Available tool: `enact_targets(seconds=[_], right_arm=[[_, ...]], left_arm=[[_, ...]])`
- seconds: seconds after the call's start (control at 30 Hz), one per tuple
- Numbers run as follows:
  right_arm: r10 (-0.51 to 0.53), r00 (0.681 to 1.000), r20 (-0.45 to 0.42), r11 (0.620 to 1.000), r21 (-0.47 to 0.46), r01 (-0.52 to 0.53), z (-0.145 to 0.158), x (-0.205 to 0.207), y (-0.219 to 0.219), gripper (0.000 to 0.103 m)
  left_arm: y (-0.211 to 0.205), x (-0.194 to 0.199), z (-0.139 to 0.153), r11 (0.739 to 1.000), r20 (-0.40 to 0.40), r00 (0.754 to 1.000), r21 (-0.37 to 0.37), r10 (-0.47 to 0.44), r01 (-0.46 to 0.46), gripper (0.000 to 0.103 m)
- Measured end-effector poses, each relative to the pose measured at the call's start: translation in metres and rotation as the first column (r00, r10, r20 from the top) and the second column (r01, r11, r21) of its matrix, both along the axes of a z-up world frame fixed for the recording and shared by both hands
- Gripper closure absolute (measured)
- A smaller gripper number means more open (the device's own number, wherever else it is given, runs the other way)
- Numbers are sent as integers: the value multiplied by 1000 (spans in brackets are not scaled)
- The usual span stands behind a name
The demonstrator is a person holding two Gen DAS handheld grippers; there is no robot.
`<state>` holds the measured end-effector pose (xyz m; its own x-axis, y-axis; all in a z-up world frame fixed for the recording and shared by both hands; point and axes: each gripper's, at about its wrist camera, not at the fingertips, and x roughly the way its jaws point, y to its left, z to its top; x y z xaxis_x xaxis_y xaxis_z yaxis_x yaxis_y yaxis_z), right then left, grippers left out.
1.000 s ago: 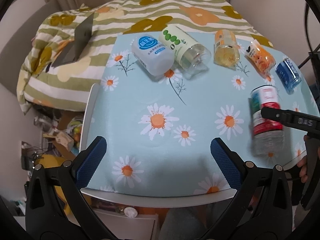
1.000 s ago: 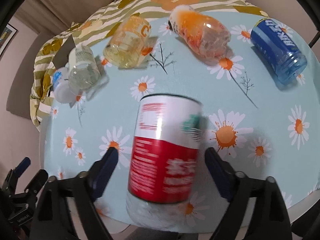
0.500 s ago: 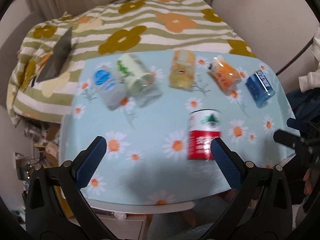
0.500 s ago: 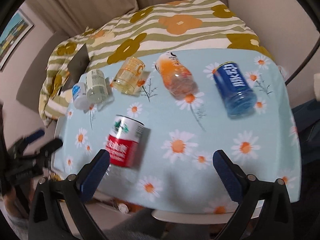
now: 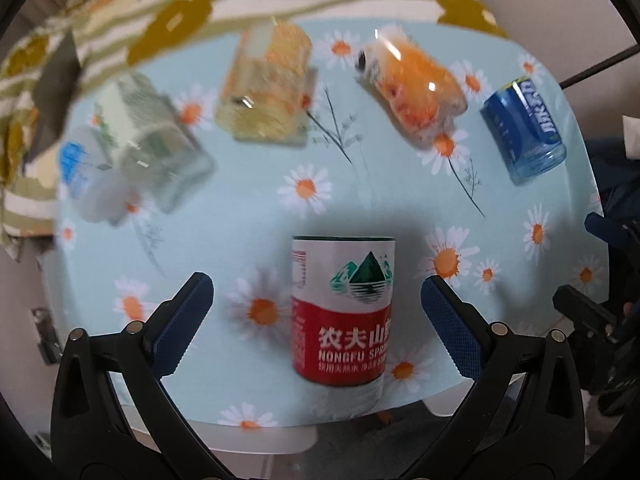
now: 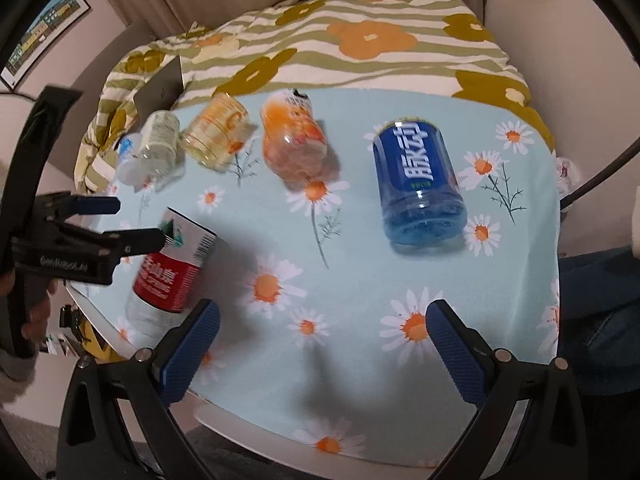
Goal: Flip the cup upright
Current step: 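Move the left gripper to the standing bottle and close around it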
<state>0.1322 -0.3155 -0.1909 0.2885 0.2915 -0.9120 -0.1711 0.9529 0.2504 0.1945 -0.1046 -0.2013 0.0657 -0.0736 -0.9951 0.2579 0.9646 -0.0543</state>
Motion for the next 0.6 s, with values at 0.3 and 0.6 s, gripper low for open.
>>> enact_targets(seconds=[0.3,0.6], right_arm=[[17,998,-52,1000,14,-17,-28,4,-16,0],[1,997,-77,1000,27,1,-39,7,-26,0]], left_arm=[[-8,7,-41,998,-141,989,-34,42,-47,2],[-20,4,-56,997,-186,982,-63,39,-51,36]])
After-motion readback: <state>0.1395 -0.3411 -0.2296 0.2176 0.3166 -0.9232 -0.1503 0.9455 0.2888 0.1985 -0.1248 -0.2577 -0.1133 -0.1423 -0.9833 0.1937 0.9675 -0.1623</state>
